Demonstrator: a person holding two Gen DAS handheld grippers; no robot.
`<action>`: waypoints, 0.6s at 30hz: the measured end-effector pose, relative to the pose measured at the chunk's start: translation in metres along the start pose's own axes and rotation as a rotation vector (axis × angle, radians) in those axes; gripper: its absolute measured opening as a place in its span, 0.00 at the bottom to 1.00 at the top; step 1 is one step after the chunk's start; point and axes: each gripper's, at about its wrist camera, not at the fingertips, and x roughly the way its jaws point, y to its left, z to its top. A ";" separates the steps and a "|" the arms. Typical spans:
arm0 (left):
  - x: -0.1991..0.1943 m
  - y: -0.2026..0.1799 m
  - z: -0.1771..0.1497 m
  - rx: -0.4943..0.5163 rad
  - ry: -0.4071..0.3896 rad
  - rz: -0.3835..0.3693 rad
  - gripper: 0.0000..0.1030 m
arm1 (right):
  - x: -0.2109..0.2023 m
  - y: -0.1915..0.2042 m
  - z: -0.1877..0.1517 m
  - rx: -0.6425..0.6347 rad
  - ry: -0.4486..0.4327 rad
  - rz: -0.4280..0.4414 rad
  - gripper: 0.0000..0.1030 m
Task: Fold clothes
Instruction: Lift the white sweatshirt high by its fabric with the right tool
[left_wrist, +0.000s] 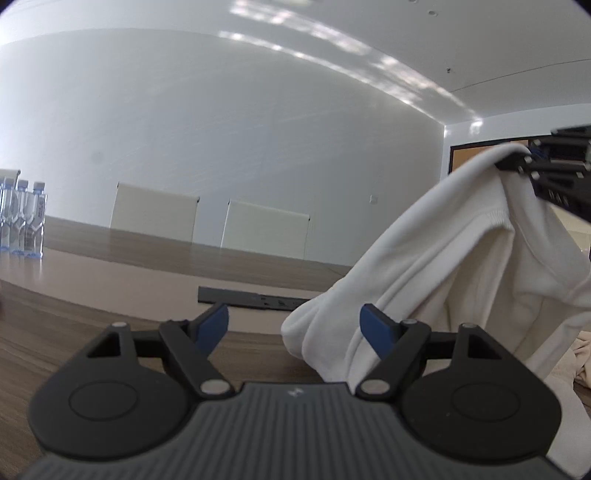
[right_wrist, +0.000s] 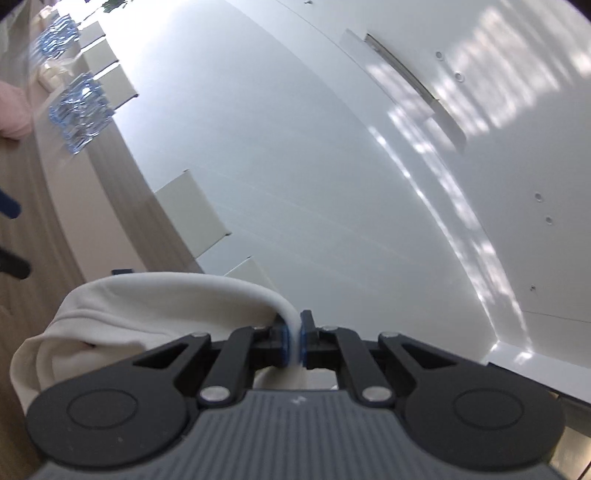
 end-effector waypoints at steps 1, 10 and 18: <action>-0.002 -0.001 -0.001 0.022 -0.020 -0.002 0.75 | 0.006 -0.009 0.006 0.016 0.003 -0.020 0.05; -0.005 -0.046 -0.004 0.186 -0.020 -0.124 0.76 | -0.098 -0.147 0.063 0.101 -0.099 -0.175 0.05; 0.008 -0.063 0.026 0.197 0.007 -0.158 0.76 | -0.188 -0.292 0.073 0.283 -0.208 -0.224 0.05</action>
